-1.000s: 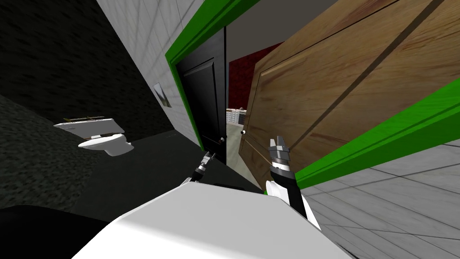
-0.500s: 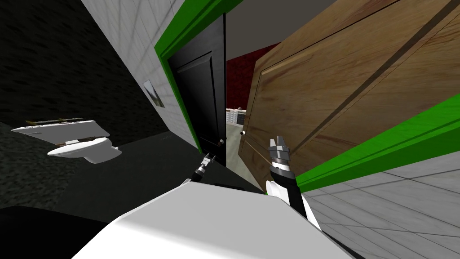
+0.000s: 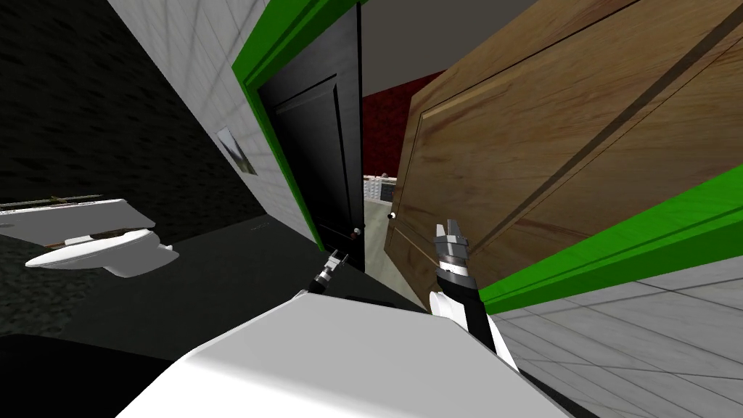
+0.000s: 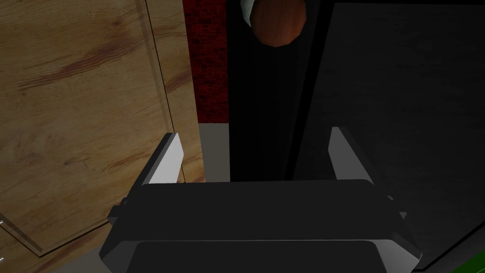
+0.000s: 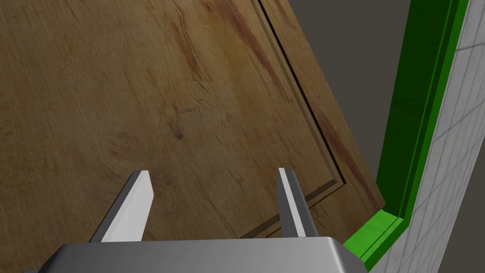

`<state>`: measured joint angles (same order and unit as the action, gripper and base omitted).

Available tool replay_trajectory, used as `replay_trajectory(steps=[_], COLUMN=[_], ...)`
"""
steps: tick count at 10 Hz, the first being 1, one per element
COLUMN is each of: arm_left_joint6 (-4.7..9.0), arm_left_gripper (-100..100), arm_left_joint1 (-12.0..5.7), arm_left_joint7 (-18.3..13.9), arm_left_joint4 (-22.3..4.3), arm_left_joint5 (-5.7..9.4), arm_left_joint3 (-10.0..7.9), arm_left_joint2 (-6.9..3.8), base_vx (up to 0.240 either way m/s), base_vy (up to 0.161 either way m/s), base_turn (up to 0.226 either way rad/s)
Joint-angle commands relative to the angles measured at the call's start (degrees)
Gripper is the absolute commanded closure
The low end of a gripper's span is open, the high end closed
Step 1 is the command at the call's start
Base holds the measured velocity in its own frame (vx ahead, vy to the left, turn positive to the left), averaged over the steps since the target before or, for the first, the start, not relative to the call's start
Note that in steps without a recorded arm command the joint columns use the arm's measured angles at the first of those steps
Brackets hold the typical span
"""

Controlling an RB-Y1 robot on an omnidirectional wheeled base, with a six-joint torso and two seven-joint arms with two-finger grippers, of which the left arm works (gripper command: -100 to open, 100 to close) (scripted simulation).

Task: Push the door open

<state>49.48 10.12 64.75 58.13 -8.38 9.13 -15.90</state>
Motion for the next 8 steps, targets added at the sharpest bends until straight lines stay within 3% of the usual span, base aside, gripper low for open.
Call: replay_trajectory(steps=[1, 4, 5, 8], arm_left_joint6=[0.65, 1.23, 1.03, 0.78], arm_left_gripper=[-100, -100, -100, -100], arm_left_joint1=[-0.58, -1.33, -1.09, -1.75], arm_left_joint7=[1.5, 3.7, 3.1, 4.0], arm_left_joint4=[-2.1, -4.8, -4.1, -5.0], arm_left_joint5=[-0.30, -0.81, -0.70, -0.65], arm_left_joint3=[0.25, 0.71, 0.62, 0.29], arm_left_joint2=[-0.37, -0.88, -0.82, 0.09], base_vx=[0.096, 0.081, 0.038, 0.164], base_vy=[0.068, 0.063, 0.032, -0.034], base_turn=[-0.066, -0.073, -0.012, -0.032])
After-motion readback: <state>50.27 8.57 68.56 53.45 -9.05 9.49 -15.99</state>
